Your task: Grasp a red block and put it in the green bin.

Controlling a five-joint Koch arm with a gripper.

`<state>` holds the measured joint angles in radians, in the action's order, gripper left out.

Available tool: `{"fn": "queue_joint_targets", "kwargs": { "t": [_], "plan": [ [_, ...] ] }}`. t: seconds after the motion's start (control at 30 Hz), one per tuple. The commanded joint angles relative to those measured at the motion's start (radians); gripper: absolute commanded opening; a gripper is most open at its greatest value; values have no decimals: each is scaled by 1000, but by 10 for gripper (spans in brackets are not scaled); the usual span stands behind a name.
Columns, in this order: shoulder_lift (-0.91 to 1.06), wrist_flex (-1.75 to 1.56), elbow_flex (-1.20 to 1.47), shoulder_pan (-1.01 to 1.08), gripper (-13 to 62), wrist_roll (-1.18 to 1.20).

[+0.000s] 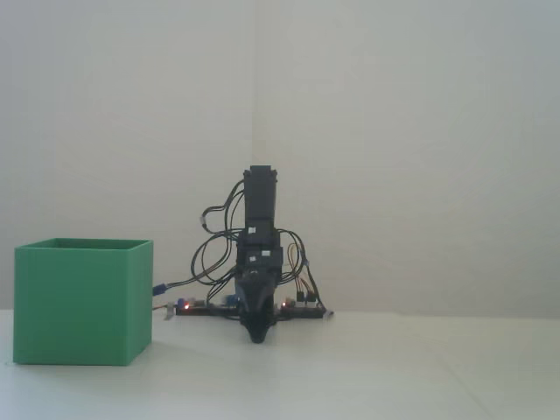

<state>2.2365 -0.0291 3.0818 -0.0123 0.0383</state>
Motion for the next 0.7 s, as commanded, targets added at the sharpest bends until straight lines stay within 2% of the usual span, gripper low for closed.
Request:
{"fn": "queue_joint_targets", "kwargs": {
  "t": [0.0,0.67],
  "plan": [
    [89,60,63,-6,346,-8],
    [89,61,63,-21,346,-2]
  ]
}}
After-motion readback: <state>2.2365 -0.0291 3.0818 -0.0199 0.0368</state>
